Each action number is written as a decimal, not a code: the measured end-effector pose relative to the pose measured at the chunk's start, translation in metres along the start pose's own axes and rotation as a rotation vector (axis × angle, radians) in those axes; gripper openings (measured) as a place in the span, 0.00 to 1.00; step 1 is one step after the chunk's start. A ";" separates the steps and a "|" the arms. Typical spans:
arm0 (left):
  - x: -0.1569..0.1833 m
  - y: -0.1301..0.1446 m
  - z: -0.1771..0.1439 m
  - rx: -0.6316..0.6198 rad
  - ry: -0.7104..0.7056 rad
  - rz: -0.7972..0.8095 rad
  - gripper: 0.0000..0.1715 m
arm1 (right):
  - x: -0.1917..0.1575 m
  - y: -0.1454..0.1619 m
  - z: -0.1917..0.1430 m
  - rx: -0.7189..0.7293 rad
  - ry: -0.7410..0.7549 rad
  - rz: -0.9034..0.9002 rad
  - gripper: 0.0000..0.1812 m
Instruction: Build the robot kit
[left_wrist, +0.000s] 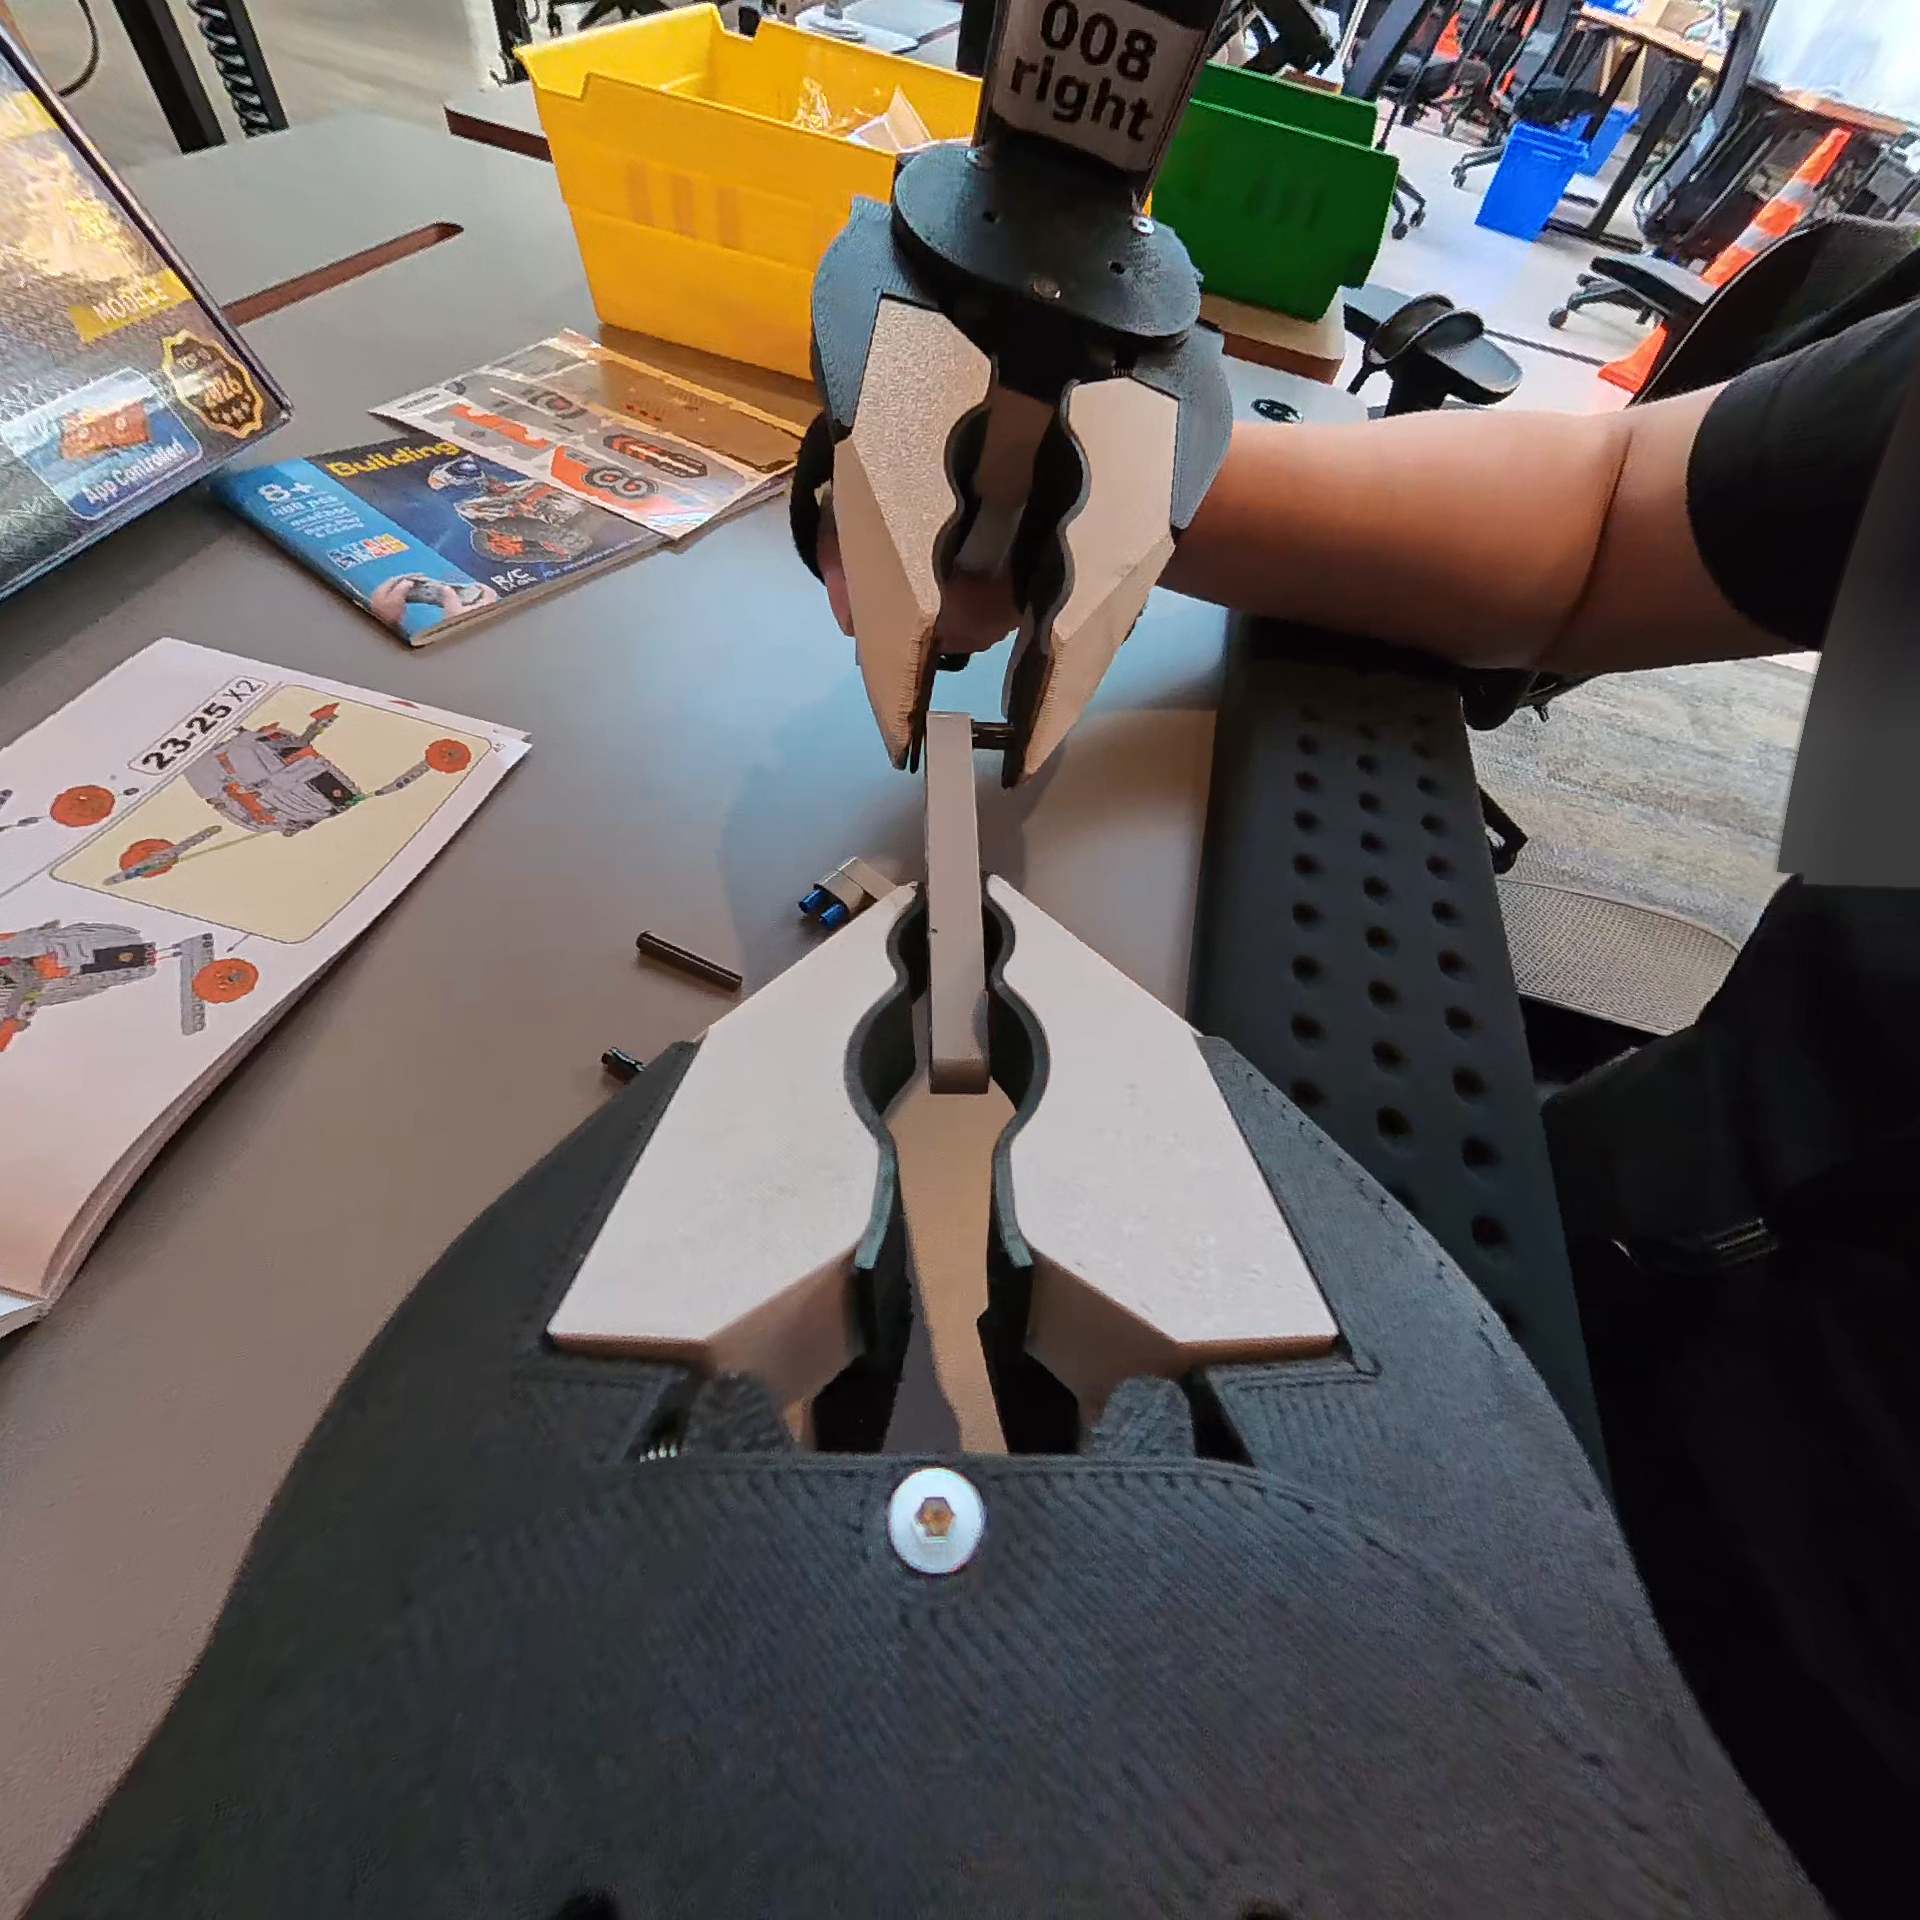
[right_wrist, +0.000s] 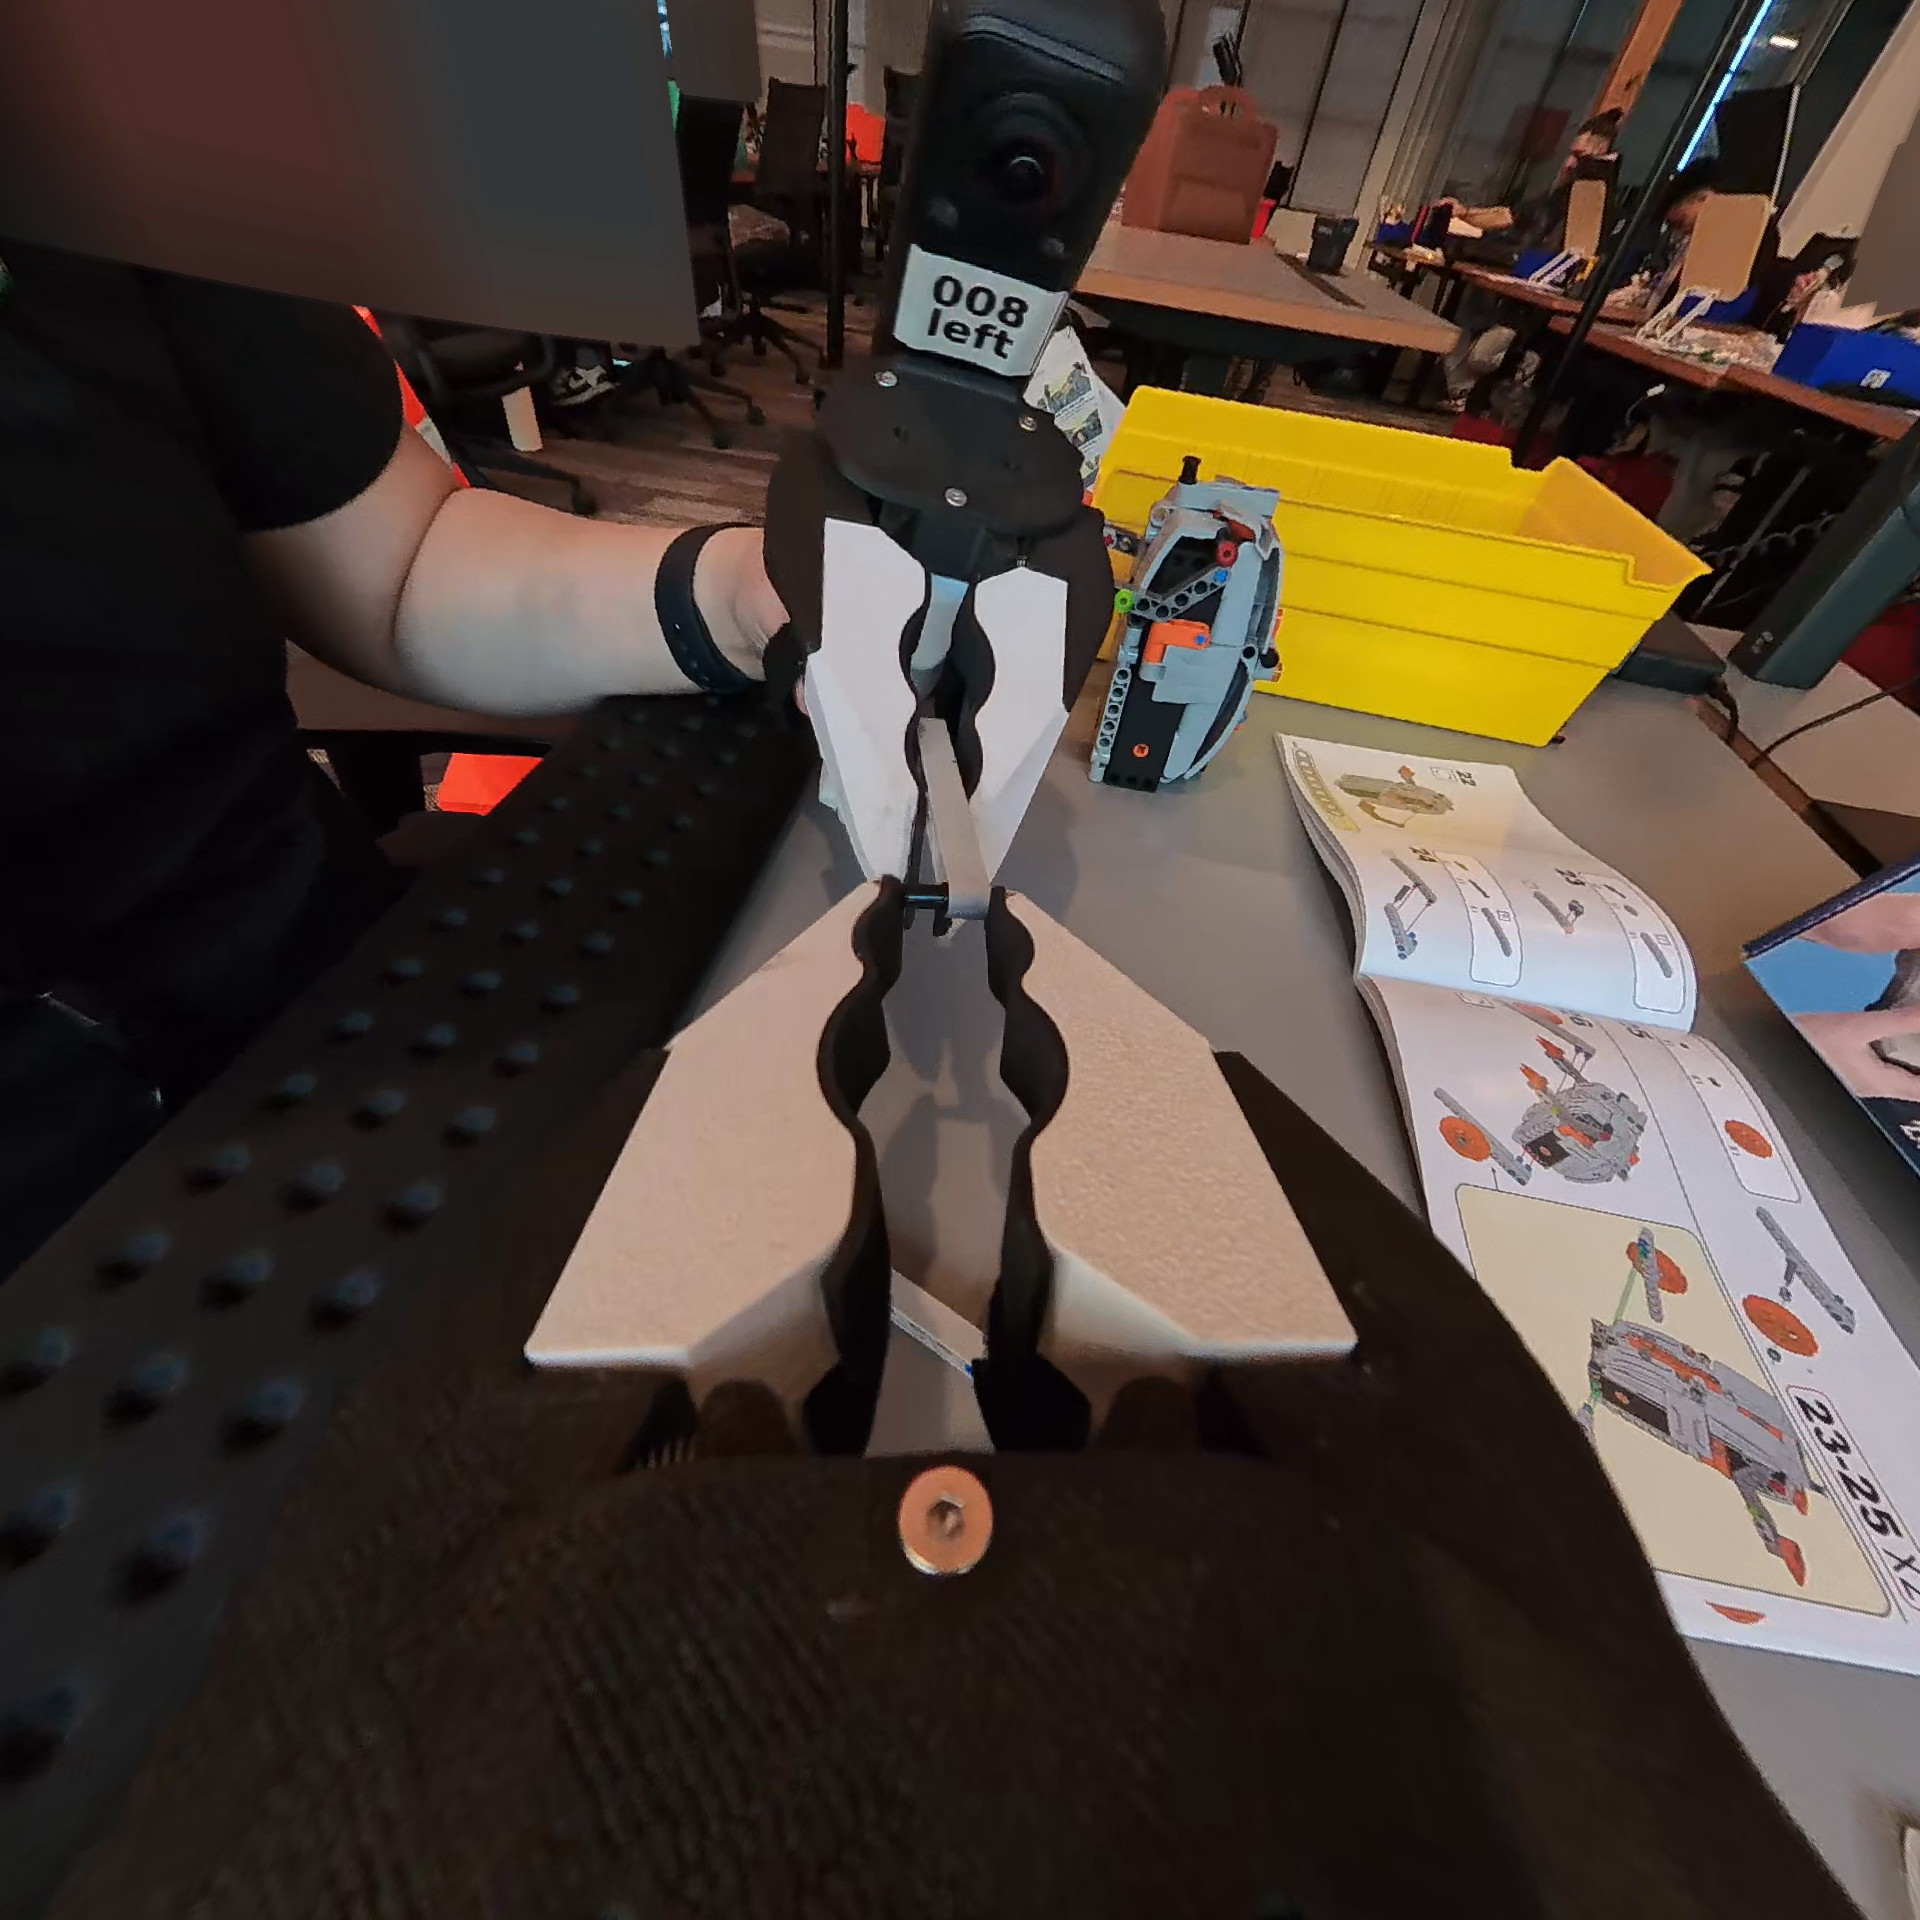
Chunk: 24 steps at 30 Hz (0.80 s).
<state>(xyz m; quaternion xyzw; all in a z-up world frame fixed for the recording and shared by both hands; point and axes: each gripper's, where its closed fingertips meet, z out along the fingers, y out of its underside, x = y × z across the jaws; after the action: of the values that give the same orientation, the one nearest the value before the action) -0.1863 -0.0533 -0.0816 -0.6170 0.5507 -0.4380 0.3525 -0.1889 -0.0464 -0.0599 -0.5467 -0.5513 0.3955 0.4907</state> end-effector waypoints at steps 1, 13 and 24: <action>0.000 0.000 0.000 0.005 -0.002 0.005 0.03 | 0.000 0.000 0.000 0.003 0.001 -0.002 0.08; -0.001 -0.010 -0.004 0.072 -0.015 0.003 0.04 | 0.001 0.000 -0.006 0.026 0.010 0.001 0.08; -0.005 -0.005 0.000 0.039 -0.052 0.016 0.03 | 0.002 0.011 -0.007 -0.050 -0.005 0.013 0.08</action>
<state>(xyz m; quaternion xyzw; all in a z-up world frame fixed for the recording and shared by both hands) -0.1846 -0.0472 -0.0779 -0.6166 0.5376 -0.4298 0.3822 -0.1797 -0.0441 -0.0695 -0.5616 -0.5586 0.3861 0.4728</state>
